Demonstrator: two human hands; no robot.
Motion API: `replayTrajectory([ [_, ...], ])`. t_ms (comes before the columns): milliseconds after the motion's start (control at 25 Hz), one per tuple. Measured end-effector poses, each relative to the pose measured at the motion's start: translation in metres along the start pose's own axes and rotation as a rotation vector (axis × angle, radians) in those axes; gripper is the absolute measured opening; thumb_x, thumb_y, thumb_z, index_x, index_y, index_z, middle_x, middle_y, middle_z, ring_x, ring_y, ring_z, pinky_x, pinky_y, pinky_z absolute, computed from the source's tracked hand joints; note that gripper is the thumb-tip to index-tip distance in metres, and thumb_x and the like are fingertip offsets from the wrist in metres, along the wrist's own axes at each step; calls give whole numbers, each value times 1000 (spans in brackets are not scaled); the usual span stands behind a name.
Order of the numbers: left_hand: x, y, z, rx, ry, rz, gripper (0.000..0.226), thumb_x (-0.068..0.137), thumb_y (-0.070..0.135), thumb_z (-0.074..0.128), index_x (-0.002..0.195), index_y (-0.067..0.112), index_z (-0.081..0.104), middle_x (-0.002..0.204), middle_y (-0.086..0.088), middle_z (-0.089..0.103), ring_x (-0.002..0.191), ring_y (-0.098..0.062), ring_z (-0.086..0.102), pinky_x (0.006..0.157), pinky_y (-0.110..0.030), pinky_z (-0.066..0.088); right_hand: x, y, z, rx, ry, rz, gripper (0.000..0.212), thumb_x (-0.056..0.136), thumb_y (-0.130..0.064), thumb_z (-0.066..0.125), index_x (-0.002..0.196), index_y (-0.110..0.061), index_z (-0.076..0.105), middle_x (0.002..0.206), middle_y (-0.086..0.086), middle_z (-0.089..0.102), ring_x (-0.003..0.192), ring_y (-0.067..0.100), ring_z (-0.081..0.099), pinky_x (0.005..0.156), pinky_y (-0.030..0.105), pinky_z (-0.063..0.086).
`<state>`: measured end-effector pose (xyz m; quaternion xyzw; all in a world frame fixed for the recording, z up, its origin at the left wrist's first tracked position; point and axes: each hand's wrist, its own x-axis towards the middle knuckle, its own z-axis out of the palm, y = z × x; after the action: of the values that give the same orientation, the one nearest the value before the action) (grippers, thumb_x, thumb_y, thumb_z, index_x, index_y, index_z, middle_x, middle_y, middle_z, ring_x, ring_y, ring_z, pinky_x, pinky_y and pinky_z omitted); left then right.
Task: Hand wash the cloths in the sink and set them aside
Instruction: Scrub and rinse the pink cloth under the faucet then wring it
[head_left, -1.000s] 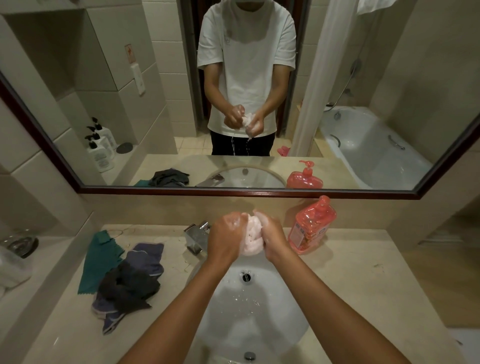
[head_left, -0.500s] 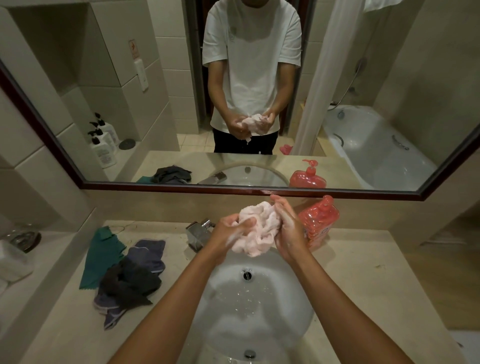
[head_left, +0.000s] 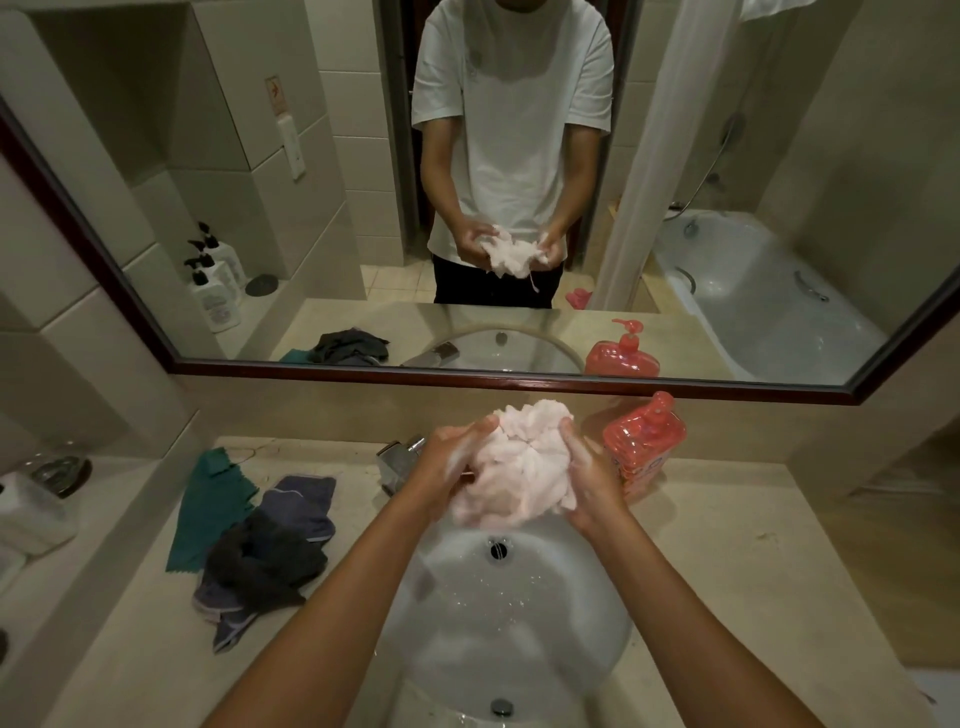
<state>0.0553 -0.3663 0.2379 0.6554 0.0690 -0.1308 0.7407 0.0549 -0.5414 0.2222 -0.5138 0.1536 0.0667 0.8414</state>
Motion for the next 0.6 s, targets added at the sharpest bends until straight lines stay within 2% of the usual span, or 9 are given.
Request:
replayTrajectory([
  [80, -4, -2, 1, 67, -37, -68, 39, 93, 48, 64, 94, 13, 79, 82, -8, 75, 71, -24, 70, 64, -28, 52, -1, -10, 1, 81, -58, -28, 54, 93, -31, 59, 128, 9, 58, 114, 28, 68, 104, 42, 67, 88, 49, 58],
  [120, -6, -3, 3, 74, -58, -75, 36, 94, 49, 62, 93, 17, 80, 86, -6, 77, 74, -23, 73, 65, -28, 55, -1, -15, 3, 96, -83, -27, 57, 92, -32, 59, 129, 11, 56, 116, 30, 65, 108, 44, 64, 97, 54, 52],
  [200, -7, -7, 10, 17, -26, -25, 35, 99, 42, 58, 105, 14, 77, 101, -13, 77, 93, -30, 75, 83, -43, 61, -2, -19, 7, 81, -105, -12, 52, 92, -26, 60, 128, 11, 56, 116, 31, 63, 107, 43, 62, 101, 56, 47],
  [280, -4, -5, 15, -74, 134, 35, 40, 104, 36, 51, 110, 1, 68, 104, -18, 75, 99, -37, 72, 93, -53, 56, -6, -16, 9, 41, -65, -2, 37, 96, -16, 61, 123, 9, 60, 113, 29, 66, 102, 40, 66, 95, 52, 52],
  [360, 2, 0, 20, -86, 326, 66, 40, 107, 38, 45, 95, 4, 60, 91, -16, 65, 90, -33, 66, 88, -48, 53, -12, -6, 12, -70, 70, -55, 18, 100, -18, 60, 104, -1, 65, 95, 17, 70, 87, 31, 68, 84, 44, 55],
  [400, 4, 3, 24, -75, 388, 66, 38, 107, 40, 42, 89, 10, 56, 86, -12, 56, 83, -29, 58, 83, -44, 51, -16, -1, 17, -119, 113, -100, 18, 101, -22, 59, 90, -9, 64, 81, 8, 68, 76, 24, 66, 75, 39, 53],
  [480, 5, 5, 36, -15, 424, 70, 41, 107, 41, 39, 79, 14, 51, 75, -10, 49, 70, -21, 50, 68, -37, 47, -24, 7, 36, -223, 154, -211, 34, 102, -30, 55, 70, -20, 52, 60, -4, 52, 59, 16, 51, 59, 31, 41],
  [600, 7, 0, 51, 98, 393, 77, 48, 106, 34, 40, 63, 14, 49, 48, 3, 47, 44, -13, 43, 50, -27, 35, -25, 10, 66, -458, 239, -365, 46, 102, -30, 50, 58, -22, 40, 52, -5, 40, 52, 14, 38, 53, 31, 30],
])
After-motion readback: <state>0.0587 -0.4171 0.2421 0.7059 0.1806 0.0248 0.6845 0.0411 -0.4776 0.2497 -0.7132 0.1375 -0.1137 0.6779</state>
